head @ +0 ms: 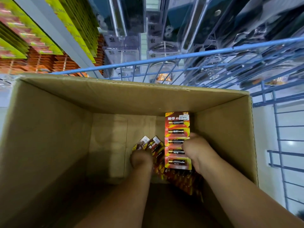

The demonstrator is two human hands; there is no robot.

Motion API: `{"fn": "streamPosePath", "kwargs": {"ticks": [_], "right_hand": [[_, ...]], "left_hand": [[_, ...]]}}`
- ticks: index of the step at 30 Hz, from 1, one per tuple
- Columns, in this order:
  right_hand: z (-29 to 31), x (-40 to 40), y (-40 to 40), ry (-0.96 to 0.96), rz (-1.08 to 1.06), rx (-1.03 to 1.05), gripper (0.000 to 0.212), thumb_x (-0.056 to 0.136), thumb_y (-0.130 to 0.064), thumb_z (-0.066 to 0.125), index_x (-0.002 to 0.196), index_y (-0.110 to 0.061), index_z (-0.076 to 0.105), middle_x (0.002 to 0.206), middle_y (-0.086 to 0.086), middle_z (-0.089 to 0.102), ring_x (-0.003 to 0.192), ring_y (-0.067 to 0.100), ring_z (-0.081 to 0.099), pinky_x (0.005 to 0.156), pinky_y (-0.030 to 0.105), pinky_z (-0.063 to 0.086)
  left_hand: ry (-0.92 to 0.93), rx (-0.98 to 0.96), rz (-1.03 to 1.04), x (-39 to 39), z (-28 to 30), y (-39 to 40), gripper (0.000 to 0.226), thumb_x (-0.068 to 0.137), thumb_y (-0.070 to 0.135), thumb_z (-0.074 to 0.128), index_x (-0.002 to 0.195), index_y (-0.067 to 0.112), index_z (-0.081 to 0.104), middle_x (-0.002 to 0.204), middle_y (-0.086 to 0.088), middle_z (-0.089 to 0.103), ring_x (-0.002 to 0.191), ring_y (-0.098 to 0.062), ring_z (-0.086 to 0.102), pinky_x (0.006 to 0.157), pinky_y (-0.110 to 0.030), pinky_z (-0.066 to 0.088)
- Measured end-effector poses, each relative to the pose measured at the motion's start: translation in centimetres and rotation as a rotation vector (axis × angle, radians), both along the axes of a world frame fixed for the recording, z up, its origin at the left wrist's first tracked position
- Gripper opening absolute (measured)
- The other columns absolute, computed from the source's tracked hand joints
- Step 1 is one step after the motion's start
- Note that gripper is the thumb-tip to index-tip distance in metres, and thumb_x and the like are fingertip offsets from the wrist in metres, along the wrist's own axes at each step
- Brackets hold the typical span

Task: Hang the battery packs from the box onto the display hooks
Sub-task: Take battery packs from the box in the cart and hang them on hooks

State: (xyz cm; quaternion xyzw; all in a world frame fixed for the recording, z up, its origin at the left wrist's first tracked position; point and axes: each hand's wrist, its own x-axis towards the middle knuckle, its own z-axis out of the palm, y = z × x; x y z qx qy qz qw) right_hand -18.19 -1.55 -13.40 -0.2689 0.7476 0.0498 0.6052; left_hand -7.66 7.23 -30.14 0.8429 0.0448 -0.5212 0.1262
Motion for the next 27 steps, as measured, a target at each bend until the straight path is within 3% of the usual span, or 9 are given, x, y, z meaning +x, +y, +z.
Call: {"fn": "streamPosePath", "kwargs": {"ticks": [2, 4, 7, 12, 14, 17, 21, 24, 27], "right_hand": [[-0.4, -0.1, -0.1, 0.01, 0.022, -0.024, 0.011, 0.104, -0.013, 0.06, 0.1, -0.02, 0.067, 0.094, 0.009, 0.076, 0.079, 0.027, 0.075, 0.062, 0.036, 0.061], [-1.2, -0.5, -0.1, 0.047, 0.019, -0.035, 0.011, 0.104, -0.01, 0.06, 0.104, -0.019, 0.067, 0.095, 0.01, 0.076, 0.08, 0.029, 0.076, 0.066, 0.039, 0.062], [-1.8, -0.7, -0.1, 0.076, 0.026, -0.019, 0.013, 0.105, -0.009, 0.057, 0.105, -0.018, 0.067, 0.095, 0.011, 0.076, 0.078, 0.028, 0.075, 0.055, 0.03, 0.055], [-2.3, -1.0, -0.4, 0.096, 0.037, -0.032, 0.013, 0.107, -0.014, 0.055, 0.104, -0.018, 0.066, 0.093, 0.008, 0.074, 0.073, 0.023, 0.072, 0.046, 0.024, 0.049], [-2.6, -1.2, -0.5, 0.105, 0.044, -0.021, 0.015, 0.107, -0.011, 0.053, 0.107, -0.016, 0.066, 0.095, 0.009, 0.074, 0.075, 0.025, 0.072, 0.048, 0.025, 0.049], [-2.8, -1.6, -0.4, 0.117, 0.065, -0.03, 0.018, 0.107, -0.007, 0.05, 0.112, -0.014, 0.066, 0.095, 0.009, 0.072, 0.073, 0.024, 0.07, 0.05, 0.025, 0.049], [-3.2, -1.9, -0.5, 0.136, 0.077, -0.042, 0.017, 0.107, -0.008, 0.051, 0.111, -0.015, 0.066, 0.098, 0.008, 0.073, 0.079, 0.023, 0.07, 0.061, 0.03, 0.05], [-3.3, -1.8, -0.4, 0.104, 0.06, -0.032, 0.015, 0.106, -0.012, 0.054, 0.107, -0.015, 0.068, 0.093, 0.007, 0.074, 0.076, 0.023, 0.072, 0.059, 0.028, 0.05], [-2.2, -1.0, -0.4, 0.025, 0.041, 0.012, 0.018, 0.107, -0.016, 0.055, 0.098, -0.015, 0.07, 0.085, 0.006, 0.075, 0.071, 0.021, 0.072, 0.059, 0.028, 0.052]], "left_hand": [[-0.068, -0.009, -0.061, 0.1, -0.6, 0.2, 0.045, 0.1, 0.036, 0.067, 0.136, 0.01, 0.065, 0.135, -0.013, 0.068, 0.125, -0.032, 0.064, 0.098, -0.035, 0.053], [0.021, -0.054, -0.071, -0.9, -0.4, 0.8, 0.044, 0.096, 0.042, 0.07, 0.133, 0.018, 0.065, 0.128, -0.009, 0.07, 0.12, -0.031, 0.065, 0.105, -0.042, 0.052], [0.079, -0.101, -0.151, -2.5, -0.3, 1.6, 0.028, 0.1, 0.043, 0.064, 0.123, 0.027, 0.065, 0.119, -0.002, 0.07, 0.114, -0.025, 0.066, 0.102, -0.045, 0.053], [-0.056, -0.216, -0.148, -3.5, -1.9, 1.0, 0.016, 0.105, 0.034, 0.056, 0.109, 0.027, 0.069, 0.104, 0.005, 0.073, 0.101, -0.016, 0.071, 0.088, -0.037, 0.058], [-0.113, -0.283, -0.103, -4.2, -2.2, 0.6, 0.025, 0.108, 0.036, 0.047, 0.112, 0.024, 0.068, 0.102, 0.004, 0.074, 0.1, -0.019, 0.073, 0.087, -0.04, 0.06], [-0.224, -0.288, -0.234, -4.1, -1.3, 0.2, 0.036, 0.109, 0.038, 0.038, 0.131, 0.019, 0.06, 0.122, 0.001, 0.066, 0.115, -0.027, 0.066, 0.097, -0.04, 0.054], [-0.182, -0.345, -0.33, -3.1, -0.2, -0.1, 0.021, 0.105, 0.01, 0.054, 0.124, 0.005, 0.059, 0.118, -0.011, 0.066, 0.111, -0.029, 0.063, 0.085, -0.026, 0.046], [-0.098, -0.408, -0.305, -1.8, 0.8, 0.0, 0.031, 0.097, 0.006, 0.067, 0.125, 0.013, 0.055, 0.112, 0.003, 0.065, 0.107, -0.016, 0.065, 0.079, -0.014, 0.047], [-0.094, -0.383, -0.199, 0.7, 2.3, -0.3, 0.043, 0.096, 0.013, 0.072, 0.133, 0.011, 0.05, 0.122, -0.005, 0.068, 0.118, -0.028, 0.065, 0.086, -0.029, 0.046]]}}
